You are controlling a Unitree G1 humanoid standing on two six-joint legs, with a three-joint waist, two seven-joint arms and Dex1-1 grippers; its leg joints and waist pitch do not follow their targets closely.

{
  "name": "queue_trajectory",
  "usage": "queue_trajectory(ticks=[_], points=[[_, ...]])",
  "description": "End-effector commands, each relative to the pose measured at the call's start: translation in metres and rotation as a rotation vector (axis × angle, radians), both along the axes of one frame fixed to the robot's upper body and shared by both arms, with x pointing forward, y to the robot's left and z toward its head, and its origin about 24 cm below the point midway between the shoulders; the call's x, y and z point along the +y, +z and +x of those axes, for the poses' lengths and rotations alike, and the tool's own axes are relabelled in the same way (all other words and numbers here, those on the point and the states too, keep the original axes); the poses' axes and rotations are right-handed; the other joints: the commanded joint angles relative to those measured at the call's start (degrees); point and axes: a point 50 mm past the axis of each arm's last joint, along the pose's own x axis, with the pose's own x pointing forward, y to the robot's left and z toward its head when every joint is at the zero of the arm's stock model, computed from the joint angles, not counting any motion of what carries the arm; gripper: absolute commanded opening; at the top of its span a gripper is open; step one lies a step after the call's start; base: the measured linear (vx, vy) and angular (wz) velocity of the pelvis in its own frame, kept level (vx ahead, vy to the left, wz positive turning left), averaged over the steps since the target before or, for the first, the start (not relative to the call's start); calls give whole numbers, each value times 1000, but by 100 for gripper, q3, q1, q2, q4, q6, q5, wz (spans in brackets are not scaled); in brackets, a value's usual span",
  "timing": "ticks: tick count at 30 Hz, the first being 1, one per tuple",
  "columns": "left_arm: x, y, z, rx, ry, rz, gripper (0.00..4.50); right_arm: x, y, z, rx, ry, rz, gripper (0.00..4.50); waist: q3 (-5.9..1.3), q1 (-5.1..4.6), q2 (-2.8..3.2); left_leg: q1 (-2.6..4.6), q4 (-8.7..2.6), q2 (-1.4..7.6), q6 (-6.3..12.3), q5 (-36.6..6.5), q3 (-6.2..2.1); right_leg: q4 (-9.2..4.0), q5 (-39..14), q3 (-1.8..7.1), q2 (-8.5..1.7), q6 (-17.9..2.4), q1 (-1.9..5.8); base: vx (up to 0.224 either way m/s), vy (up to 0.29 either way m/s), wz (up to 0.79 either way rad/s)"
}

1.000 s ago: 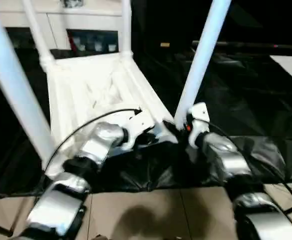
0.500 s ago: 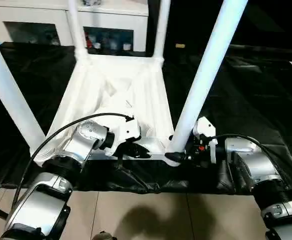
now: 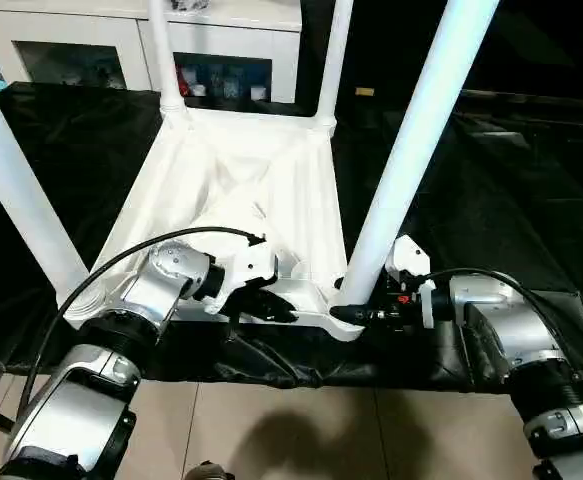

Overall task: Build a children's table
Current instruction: Rotate leg to tighten

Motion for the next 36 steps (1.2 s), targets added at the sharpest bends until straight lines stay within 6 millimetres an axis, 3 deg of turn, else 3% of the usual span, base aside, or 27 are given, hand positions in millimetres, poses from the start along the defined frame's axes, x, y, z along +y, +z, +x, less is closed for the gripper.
queue_trajectory(ticks=[1, 6, 8, 10, 13, 18, 19, 21, 24, 27, 29, 36], points=[[-13, 6, 1, -34, -36, -22, 0, 13, -21, -17, 117, 115, -39, 209, -369, -11, 7, 104, -389, 321, 178, -1288, -116, -361, -1245, 325, -424, -1243, 262, 0, 0, 0], [-16, 6, 4, -57, 1, -32, 0, 16, -23, -15, 104, 62, -18, 207, -372, -6, 7, 100, -383, 317, 199, -1235, -114, -351, -1165, 325, -421, -1256, 264, 0, 0, 0], [-20, 6, 7, -78, 41, -42, 0, 18, -24, -11, 84, -9, -7, 207, -358, -8, 10, 116, -393, 317, 163, -1363, -114, -383, -1365, 324, -426, -1223, 249, 0, 0, 0], [-27, 7, 13, -101, 110, -63, 0, 20, -27, -4, 67, -126, 11, 205, -334, -43, 1, 132, -410, 309, 56, -1606, -128, -430, -1757, 330, -442, -1148, 221, 0, 0, 0], [-40, 8, 15, -108, 163, -106, 0, 27, -33, 5, 61, -290, 38, 200, -299, -131, -18, 142, -445, 288, -137, -2053, -202, -565, -2889, 297, -478, -776, 211, -17, 3, -2], [-59, 6, 18, -137, 243, -108, 0, 42, -40, 17, 97, -521, 75, 198, -281, -281, -33, 122, -452, 263, -148, -2308, -258, -664, -3508, 245, -479, -464, 198, -10, 2, -1], [-65, 7, 20, -150, 276, -112, 0, 46, -42, 20, 112, -587, 74, 198, -281, -301, -27, 171, -437, 255, -162, -2371, -257, -691, -3593, 242, -481, -441, 148, 0, 0, 0], [-70, 7, 22, -159, 305, -117, 0, 50, -44, 23, 121, -654, 66, 198, -270, -351, -32, 171, -426, 237, -167, -2447, -264, -714, -3693, 216, -472, -438, 140, 0, 0, 0], [-85, 10, 24, -168, 357, -140, 0, 63, -44, 31, 134, -778, 67, 198, -287, -444, -7, 123, -472, 255, -200, -2558, -315, -720, -3511, 148, -456, -411, 214, 0, 0, 0], [-94, 10, 22, -184, 348, -141, 0, 82, -36, 34, 87, -762, 95, 198, -285, -489, -4, 161, -463, 241, -161, -2714, -307, -740, -3324, 168, -462, -505, 163, 0, 0, 0], [-94, 10, 21, -194, 338, -134, 0, 85, -34, 35, 83, -743, 109, 254, -288, -480, 3, 161, -475, 253, -101, -2651, -290, -720, -3071, 202, -452, -603, 158, 0, 0, 0], [-82, 9, 20, -194, 293, -134, 0, 73, -33, 35, 22, -671, 75, 318, -298, -450, -3, 153, -479, 257, -9, -2460, -240, -664, -2666, 259, -450, -803, 170, 0, 0, 0]])
